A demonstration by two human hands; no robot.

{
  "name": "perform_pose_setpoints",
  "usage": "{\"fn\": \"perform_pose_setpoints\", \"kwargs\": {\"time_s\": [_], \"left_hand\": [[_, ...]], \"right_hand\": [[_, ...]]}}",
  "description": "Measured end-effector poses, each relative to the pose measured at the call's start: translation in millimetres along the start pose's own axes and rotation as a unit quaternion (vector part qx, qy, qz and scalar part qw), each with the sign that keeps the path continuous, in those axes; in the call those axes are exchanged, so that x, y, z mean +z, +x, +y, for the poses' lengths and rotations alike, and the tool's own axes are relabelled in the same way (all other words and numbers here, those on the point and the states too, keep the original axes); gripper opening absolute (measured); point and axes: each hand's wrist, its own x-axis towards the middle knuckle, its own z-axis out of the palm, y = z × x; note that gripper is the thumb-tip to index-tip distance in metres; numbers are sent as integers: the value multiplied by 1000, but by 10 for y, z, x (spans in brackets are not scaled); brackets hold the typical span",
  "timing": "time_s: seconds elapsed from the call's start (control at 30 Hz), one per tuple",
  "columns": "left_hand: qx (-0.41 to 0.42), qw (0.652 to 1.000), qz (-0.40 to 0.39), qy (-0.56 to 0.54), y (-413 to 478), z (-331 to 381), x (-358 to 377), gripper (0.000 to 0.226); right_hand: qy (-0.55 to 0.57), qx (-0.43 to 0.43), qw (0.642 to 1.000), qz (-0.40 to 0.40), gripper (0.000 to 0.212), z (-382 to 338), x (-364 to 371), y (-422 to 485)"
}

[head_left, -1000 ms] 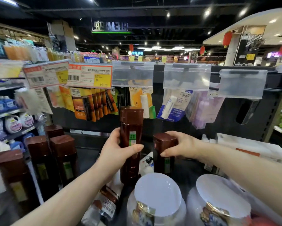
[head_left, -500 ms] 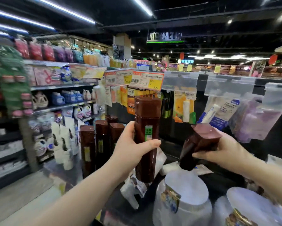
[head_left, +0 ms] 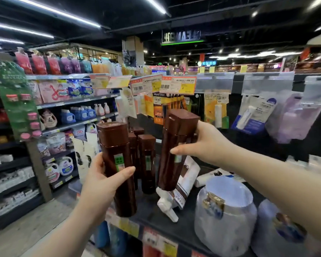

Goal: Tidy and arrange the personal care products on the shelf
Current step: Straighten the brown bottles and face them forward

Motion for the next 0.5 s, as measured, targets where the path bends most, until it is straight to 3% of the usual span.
{"fn": "perform_pose_setpoints", "kwargs": {"time_s": [0.23,0.5], "left_hand": [[-12,1000,-20,-7,57,-19,-469,40],[-42,998,-38,-23,156,-203,-774,41]], "right_hand": [[0,62,998,-17,47,95,765,313],[-63,108,991,35,60,405,1257,450]]}}
